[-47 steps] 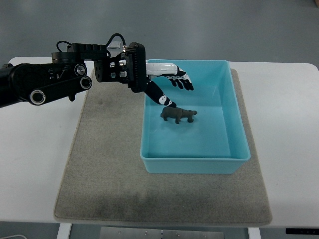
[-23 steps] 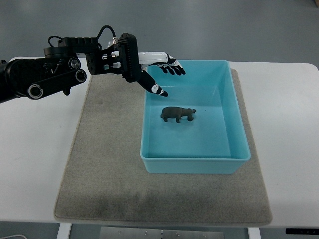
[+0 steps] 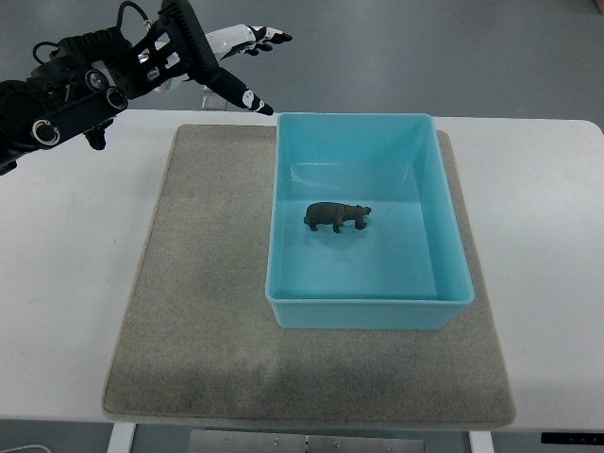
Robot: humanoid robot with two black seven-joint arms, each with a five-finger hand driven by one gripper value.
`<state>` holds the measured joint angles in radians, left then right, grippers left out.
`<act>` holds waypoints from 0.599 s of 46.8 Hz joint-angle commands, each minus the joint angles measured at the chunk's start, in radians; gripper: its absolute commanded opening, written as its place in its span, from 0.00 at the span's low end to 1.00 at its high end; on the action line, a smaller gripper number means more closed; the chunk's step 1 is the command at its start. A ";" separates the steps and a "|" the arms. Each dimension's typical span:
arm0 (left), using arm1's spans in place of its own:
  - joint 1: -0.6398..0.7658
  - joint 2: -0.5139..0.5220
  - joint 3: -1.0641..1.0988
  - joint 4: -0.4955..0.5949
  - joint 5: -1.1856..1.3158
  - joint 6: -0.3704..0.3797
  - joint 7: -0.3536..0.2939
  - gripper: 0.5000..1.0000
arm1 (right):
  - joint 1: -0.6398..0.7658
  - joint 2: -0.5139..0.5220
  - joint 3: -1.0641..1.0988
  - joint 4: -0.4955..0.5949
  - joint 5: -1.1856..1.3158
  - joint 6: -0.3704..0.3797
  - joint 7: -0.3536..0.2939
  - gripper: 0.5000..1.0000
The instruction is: Place brown hippo in blue box with left hand
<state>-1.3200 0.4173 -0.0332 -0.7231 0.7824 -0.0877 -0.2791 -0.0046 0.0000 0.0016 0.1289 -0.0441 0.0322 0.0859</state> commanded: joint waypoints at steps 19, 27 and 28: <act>0.010 -0.006 -0.027 0.252 -0.435 0.011 0.001 0.99 | 0.000 0.000 0.000 0.000 0.001 0.000 0.000 0.87; 0.010 -0.008 -0.031 0.315 -0.678 0.011 0.003 0.99 | 0.000 0.000 0.000 0.000 0.000 0.000 0.000 0.87; 0.010 -0.009 -0.033 0.320 -0.704 0.011 0.005 0.99 | 0.000 0.000 0.001 0.000 0.000 0.000 0.000 0.87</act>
<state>-1.3103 0.4096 -0.0626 -0.4195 0.1612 -0.0764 -0.2760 -0.0047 0.0000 0.0022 0.1288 -0.0444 0.0322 0.0859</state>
